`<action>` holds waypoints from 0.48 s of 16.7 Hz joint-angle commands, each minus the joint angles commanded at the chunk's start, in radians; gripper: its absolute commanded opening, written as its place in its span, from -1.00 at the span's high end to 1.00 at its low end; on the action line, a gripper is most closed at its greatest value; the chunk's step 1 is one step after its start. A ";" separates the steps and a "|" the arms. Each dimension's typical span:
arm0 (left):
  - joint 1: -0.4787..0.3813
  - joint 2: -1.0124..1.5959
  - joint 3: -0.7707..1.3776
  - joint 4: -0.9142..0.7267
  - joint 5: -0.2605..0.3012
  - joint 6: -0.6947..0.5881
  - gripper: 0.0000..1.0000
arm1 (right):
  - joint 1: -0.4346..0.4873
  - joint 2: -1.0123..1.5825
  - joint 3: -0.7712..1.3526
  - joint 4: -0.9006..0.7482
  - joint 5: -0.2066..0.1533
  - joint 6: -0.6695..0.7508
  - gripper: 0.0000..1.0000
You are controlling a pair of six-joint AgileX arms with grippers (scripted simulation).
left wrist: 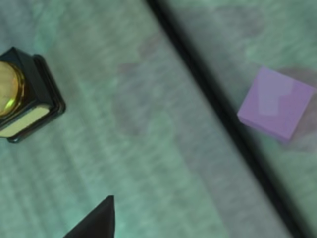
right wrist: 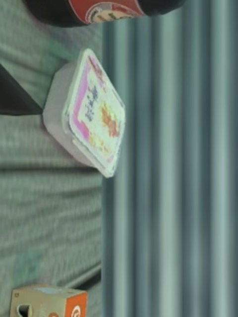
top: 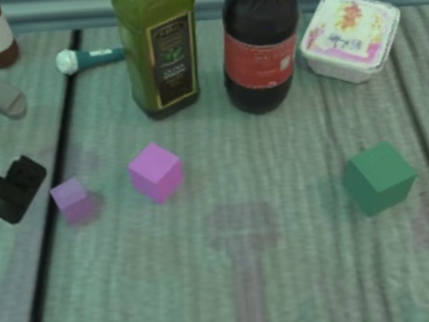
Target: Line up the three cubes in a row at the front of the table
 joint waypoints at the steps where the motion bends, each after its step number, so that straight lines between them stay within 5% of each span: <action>1: -0.009 0.107 0.072 -0.055 0.000 0.043 -1.00 | 0.000 0.000 0.000 0.000 0.000 0.000 -1.00; 8: -0.057 0.682 0.483 -0.334 0.001 0.271 -1.00 | 0.000 0.000 0.000 0.000 0.000 0.000 -1.00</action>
